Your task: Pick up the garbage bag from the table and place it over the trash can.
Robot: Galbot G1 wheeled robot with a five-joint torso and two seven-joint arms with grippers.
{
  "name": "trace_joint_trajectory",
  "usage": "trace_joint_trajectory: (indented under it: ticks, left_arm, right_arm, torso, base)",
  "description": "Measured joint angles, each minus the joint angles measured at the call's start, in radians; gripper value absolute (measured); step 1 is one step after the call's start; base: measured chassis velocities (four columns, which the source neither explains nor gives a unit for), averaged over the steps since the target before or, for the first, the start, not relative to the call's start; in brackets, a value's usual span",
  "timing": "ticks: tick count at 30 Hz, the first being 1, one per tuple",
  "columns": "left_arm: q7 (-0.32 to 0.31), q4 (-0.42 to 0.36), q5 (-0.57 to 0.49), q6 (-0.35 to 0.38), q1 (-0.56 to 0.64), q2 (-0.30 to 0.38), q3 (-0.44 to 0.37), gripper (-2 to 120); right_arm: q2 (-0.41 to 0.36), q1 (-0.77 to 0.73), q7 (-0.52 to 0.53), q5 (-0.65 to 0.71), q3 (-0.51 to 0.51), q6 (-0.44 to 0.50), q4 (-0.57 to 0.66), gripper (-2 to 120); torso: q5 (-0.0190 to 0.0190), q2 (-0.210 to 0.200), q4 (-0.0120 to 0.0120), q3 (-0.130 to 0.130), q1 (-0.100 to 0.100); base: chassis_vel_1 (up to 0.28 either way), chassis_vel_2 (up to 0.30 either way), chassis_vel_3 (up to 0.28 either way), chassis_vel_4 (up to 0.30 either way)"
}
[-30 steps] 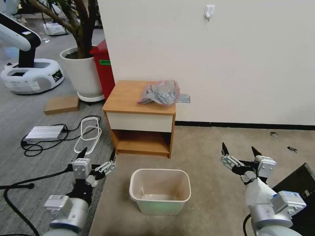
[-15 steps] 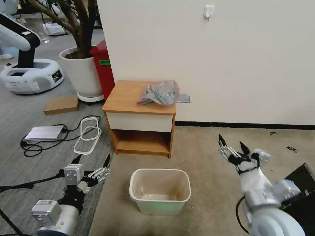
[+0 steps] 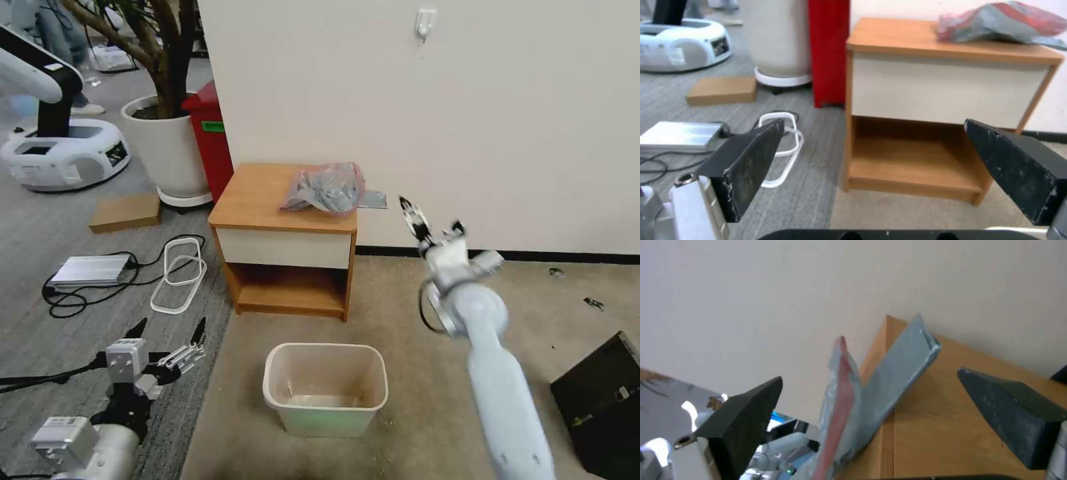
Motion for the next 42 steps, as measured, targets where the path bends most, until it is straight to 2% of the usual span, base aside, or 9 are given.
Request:
trace_joint_trajectory:
  ticks: [5,17,21,26,29,30,33,34,42]
  left_arm:
    - [0.0,0.0,-0.014,-0.001,0.004,0.002,-0.009,100]
    - [0.011,0.001,-0.007,-0.004,0.003,-0.008,0.006,100]
    - [0.014,0.001,-0.001,0.0,0.005,-0.017,0.013,100]
    - [0.015,0.002,0.002,0.002,0.005,-0.02,0.015,100]
    - [0.019,0.002,0.009,0.003,0.004,-0.023,0.014,100]
    - [0.019,0.002,0.009,0.003,0.004,-0.023,0.014,100]
    - [0.025,0.002,0.024,0.006,0.003,-0.032,0.016,100]
    - [0.025,0.002,0.024,0.006,0.003,-0.032,0.016,100]
    - [0.029,0.002,0.037,0.011,-0.004,-0.042,0.027,100]
  right_arm:
    - [0.023,0.067,-0.019,0.044,-0.005,0.004,-0.123,100]
    - [0.049,0.155,-0.046,0.032,-0.004,0.007,-0.259,97]
    - [0.058,0.186,-0.057,0.011,-0.013,0.029,-0.297,78]
    - [0.057,0.191,-0.06,0.011,-0.015,0.03,-0.302,65]
    - [0.053,0.197,-0.061,0.019,-0.019,0.032,-0.308,50]
    - [0.053,0.197,-0.061,0.019,-0.019,0.032,-0.308,50]
    - [0.047,0.208,-0.061,0.021,-0.024,0.04,-0.32,35]
    - [0.047,0.208,-0.061,0.021,-0.024,0.04,-0.32,35]
    - [0.025,0.209,-0.059,0.021,-0.044,0.052,-0.317,7]
  torso:
    - [-0.0002,0.0,0.0,0.0,0.0]
    - [-0.0002,0.0,-0.0001,0.0,0.0]
    - [-0.0001,0.0,-0.0001,0.0,0.0]
    - [-0.0001,0.0,-0.0002,0.0,0.0]
    - [-0.0001,0.0,-0.0001,0.0,0.0]
    - [-0.0001,0.0,-0.0001,0.0,0.0]
    - [-0.0001,0.0,-0.0001,0.0,0.0]
    - [-0.0001,0.0,-0.0001,0.0,0.0]
    - [0.0,0.0,-0.0001,0.0,0.0]
  base:
    - [0.0,0.0,0.0,0.0]
    - [0.0,0.0,0.0,0.0]
    - [0.0,0.0,0.0,0.0]
    - [0.0,0.0,0.0,0.0]
    - [0.0,0.0,0.0,0.0]
    - [0.0,0.0,0.0,0.0]
    - [0.0,0.0,0.0,0.0]
    - [0.0,0.0,0.0,0.0]
    - [0.0,0.0,0.0,0.0]
